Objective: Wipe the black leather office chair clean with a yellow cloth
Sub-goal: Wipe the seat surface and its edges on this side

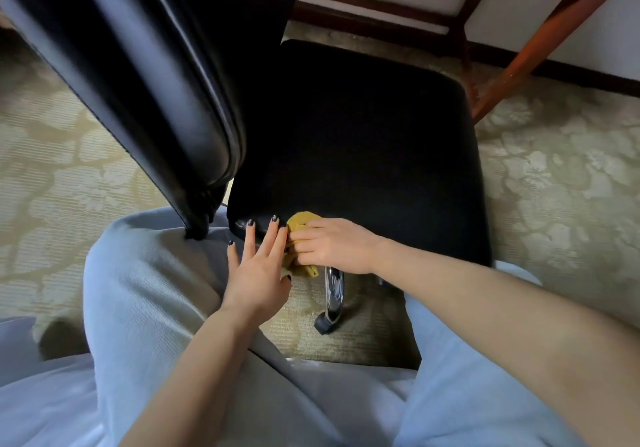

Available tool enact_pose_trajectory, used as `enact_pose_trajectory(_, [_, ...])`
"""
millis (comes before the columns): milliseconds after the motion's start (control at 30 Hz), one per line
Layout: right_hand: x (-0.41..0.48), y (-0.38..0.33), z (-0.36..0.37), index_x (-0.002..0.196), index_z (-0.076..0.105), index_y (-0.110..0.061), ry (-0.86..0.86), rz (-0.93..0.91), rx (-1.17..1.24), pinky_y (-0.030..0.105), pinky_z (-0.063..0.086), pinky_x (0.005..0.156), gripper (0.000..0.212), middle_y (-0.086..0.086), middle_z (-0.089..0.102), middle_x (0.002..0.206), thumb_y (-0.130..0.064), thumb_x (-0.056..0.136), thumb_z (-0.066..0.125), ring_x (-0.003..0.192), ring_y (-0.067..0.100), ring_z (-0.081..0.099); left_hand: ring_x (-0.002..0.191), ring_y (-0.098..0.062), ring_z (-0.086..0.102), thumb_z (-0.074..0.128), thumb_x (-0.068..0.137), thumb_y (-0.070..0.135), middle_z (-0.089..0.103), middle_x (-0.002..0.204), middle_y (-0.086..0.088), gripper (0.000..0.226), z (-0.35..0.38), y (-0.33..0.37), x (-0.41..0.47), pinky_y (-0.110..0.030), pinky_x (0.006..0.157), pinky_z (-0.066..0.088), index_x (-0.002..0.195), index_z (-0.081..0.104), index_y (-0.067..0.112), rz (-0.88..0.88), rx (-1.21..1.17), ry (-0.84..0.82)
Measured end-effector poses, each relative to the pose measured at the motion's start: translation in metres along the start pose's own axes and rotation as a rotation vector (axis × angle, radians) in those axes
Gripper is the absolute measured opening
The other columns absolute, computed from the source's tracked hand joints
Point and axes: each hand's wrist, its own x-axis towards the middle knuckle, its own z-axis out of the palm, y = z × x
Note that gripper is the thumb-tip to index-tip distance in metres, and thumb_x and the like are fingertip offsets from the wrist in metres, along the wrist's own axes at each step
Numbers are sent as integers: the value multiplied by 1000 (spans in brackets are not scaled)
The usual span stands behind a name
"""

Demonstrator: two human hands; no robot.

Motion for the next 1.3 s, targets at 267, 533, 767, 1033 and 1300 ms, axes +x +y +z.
enact_pose_trajectory(267, [-79,-10,10,106,73,-16,119,193,99,42,38,101,44,3,65,122,-1,66,83,119,25,58,143,-34,-19,41,96,41,-28,155,-4,84,-2,-2,0,-53,115,-1,147,-22,16,-1,309,-84])
enact_pose_trajectory(533, [-207,-18,1,106,74,-20,-152,256,-81,30,16,113,57,-6,65,122,-10,53,92,122,13,43,144,-35,-17,40,96,45,-29,154,-5,87,-1,-6,7,-55,114,1,146,-24,15,10,404,-101])
enact_pose_trajectory(767, [-229,-22,-11,104,75,-24,-308,206,-162,31,21,112,66,-8,65,122,-16,42,95,117,12,59,144,-36,-16,38,95,49,-27,155,-5,86,-6,-10,15,-58,113,2,147,-22,14,-13,471,-103])
enact_pose_trajectory(1033, [-185,-26,-7,99,75,-30,-410,32,-171,28,42,100,54,-12,65,121,-29,49,94,117,9,58,146,-27,-12,45,93,39,-19,158,1,82,-14,-22,25,-56,114,3,151,-9,18,-54,234,36])
enact_pose_trajectory(1300, [-135,-33,-4,103,72,-30,-390,-16,-136,28,43,101,47,-10,66,120,-28,60,90,120,13,56,145,-25,-15,52,91,34,-18,158,3,86,-5,-24,30,-48,117,8,151,-9,23,78,116,20])
